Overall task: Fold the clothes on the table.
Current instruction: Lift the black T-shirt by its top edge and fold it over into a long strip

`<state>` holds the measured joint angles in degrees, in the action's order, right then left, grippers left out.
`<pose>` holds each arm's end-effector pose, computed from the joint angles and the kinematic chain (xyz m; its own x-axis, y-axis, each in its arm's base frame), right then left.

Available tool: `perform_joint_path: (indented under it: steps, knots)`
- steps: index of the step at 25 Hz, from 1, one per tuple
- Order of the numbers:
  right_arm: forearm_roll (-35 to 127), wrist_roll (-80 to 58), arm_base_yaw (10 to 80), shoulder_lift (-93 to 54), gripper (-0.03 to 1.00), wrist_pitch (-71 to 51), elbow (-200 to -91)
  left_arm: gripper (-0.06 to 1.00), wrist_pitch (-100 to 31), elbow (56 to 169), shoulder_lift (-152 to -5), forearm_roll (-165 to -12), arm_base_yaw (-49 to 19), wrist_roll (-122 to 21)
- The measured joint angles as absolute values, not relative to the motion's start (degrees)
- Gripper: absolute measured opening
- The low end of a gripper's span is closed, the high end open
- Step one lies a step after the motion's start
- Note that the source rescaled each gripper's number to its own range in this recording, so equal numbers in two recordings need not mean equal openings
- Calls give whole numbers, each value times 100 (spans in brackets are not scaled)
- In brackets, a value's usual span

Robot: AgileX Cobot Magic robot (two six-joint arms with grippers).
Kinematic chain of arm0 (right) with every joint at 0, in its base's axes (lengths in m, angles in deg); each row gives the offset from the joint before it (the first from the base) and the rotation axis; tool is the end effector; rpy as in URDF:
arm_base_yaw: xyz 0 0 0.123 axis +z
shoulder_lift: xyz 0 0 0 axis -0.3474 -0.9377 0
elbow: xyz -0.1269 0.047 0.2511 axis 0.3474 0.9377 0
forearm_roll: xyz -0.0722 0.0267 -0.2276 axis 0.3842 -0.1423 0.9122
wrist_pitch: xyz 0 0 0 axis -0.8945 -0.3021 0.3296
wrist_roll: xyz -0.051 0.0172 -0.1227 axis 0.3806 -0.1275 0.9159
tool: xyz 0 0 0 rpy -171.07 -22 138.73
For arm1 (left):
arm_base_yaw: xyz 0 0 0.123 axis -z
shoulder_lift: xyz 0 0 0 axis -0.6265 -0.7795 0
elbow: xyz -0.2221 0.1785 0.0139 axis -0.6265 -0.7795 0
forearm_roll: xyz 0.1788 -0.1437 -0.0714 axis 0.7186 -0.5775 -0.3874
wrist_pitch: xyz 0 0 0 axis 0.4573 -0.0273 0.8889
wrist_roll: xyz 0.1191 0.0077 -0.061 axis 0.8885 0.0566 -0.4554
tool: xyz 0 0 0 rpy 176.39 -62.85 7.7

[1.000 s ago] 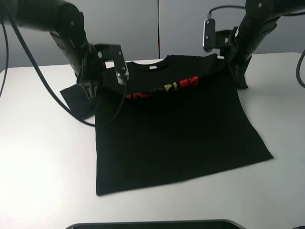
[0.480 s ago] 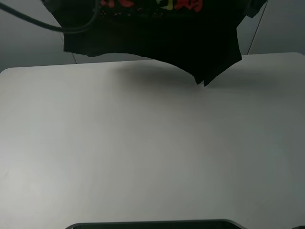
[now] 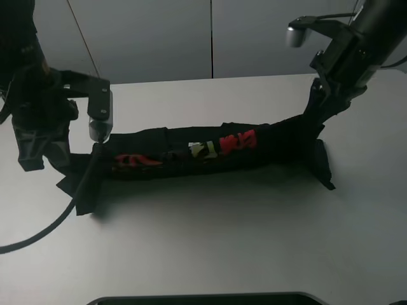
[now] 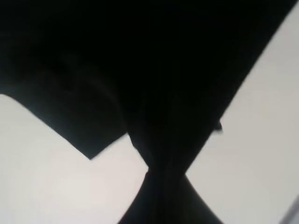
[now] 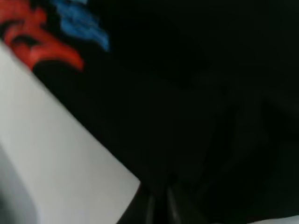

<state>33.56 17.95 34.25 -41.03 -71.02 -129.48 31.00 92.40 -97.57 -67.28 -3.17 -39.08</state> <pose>0.2592 0.1086 0.1917 -0.5397 -0.8247 -0.1693 -0.8280 0.4835 0.2842 0.2176 -0.1361 0.1799 -0.0932 0.9804 0.1736 0.9951 0.0976 -0.0168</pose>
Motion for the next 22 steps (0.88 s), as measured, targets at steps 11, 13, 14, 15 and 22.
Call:
perform_joint_path:
  steps: [11,13,14,15,22]
  knots:
    - [3238,1979,3425,-4103,0,-5976,-12086,0,2473,8950,-9709,-6053,-288,-3942]
    - [3357,1981,3425,-4103,0,-5548,-12086,0,1826,8950,-9709,-5583,-288,-4245]
    - [3420,1993,3425,-4103,0,-5346,-12086,0,1453,8950,-9709,-5312,-288,-4407]
    - [3489,2004,3425,-4103,0,-5099,-12086,0,1160,8950,-9709,-5067,-288,-4520]
    - [3801,2081,3425,-4116,0,-3097,-12086,0,-273,8950,-10105,-4313,-568,-4686]
